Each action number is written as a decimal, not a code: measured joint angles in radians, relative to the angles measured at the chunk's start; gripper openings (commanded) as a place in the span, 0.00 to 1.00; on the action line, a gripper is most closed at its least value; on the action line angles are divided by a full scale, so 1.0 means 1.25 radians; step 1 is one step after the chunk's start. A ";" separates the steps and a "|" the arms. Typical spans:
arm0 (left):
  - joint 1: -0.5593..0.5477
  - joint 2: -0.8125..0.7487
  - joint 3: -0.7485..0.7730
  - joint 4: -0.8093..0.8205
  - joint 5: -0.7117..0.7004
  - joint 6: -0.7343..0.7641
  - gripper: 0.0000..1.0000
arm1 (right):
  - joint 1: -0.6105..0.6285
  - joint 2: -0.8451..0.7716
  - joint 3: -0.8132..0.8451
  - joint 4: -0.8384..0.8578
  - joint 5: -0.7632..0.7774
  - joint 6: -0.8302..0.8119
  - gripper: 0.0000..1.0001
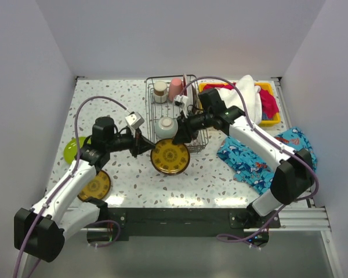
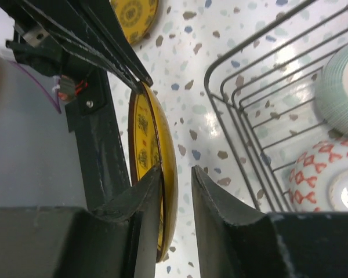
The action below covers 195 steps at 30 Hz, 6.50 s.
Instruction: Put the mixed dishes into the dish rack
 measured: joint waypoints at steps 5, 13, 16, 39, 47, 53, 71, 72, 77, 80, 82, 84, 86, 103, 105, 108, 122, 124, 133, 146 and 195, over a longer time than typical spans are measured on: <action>0.038 -0.006 -0.003 0.079 0.003 -0.035 0.00 | 0.000 0.059 0.111 -0.044 -0.015 -0.011 0.36; 0.104 -0.007 -0.003 0.183 0.017 -0.097 0.00 | 0.025 0.134 0.193 -0.134 0.016 -0.096 0.00; 0.131 0.002 -0.003 0.192 0.019 -0.109 0.28 | 0.027 0.165 0.237 -0.143 0.034 -0.100 0.00; 0.182 -0.099 0.141 0.074 -0.593 0.089 0.65 | 0.153 0.442 0.599 0.004 1.173 0.184 0.00; 0.188 -0.103 0.123 0.055 -0.595 0.088 0.65 | 0.150 0.451 0.599 -0.037 1.332 0.237 0.00; 0.189 -0.109 0.112 0.056 -0.595 0.087 0.65 | 0.150 0.453 0.599 -0.051 1.365 0.249 0.00; 0.196 -0.110 0.100 0.028 -0.602 0.088 0.65 | 0.145 0.575 0.599 -0.069 1.397 0.273 0.00; 0.196 -0.110 0.100 0.024 -0.602 0.088 0.65 | 0.145 0.581 0.599 -0.067 1.397 0.273 0.06; 0.196 -0.110 0.100 0.020 -0.602 0.088 0.65 | 0.144 0.595 0.599 -0.067 1.390 0.273 0.20; 0.197 -0.110 0.096 0.021 -0.601 0.088 0.65 | 0.144 0.595 0.599 -0.064 1.388 0.271 0.36; 0.199 -0.112 0.088 0.025 -0.599 0.087 0.65 | 0.144 0.593 0.592 -0.062 1.388 0.269 0.41; 0.200 -0.113 0.080 0.026 -0.595 0.087 0.66 | 0.144 0.589 0.580 -0.061 1.382 0.266 0.52; 0.202 -0.114 0.072 0.025 -0.587 0.085 0.67 | 0.145 0.583 0.569 -0.060 1.362 0.267 0.55; 0.290 -0.059 0.110 -0.156 -0.525 0.226 0.78 | 0.161 0.265 0.449 -0.142 1.159 0.298 0.70; 0.347 -0.007 0.145 -0.211 -0.500 0.244 0.76 | 0.160 0.235 0.402 -0.139 1.115 0.291 0.72; 0.409 0.078 0.201 -0.278 -0.484 0.264 0.73 | 0.158 0.222 0.341 -0.135 1.030 0.277 0.75; 0.498 0.321 0.233 -0.446 -0.464 0.353 0.62 | 0.146 0.205 0.273 -0.073 0.594 0.200 0.79; 0.500 0.348 0.232 -0.461 -0.459 0.367 0.60 | 0.145 0.195 0.260 -0.062 0.570 0.192 0.79; 0.503 0.326 0.174 -0.527 -0.440 0.518 0.59 | 0.145 0.179 0.234 -0.051 0.412 0.104 0.80; 0.683 0.284 0.113 -0.634 -0.462 0.690 0.61 | 0.145 0.179 0.234 -0.062 0.339 0.048 0.80; 0.642 0.298 0.376 -0.904 0.080 1.002 0.00 | 0.193 0.528 0.477 0.150 -0.066 0.141 0.99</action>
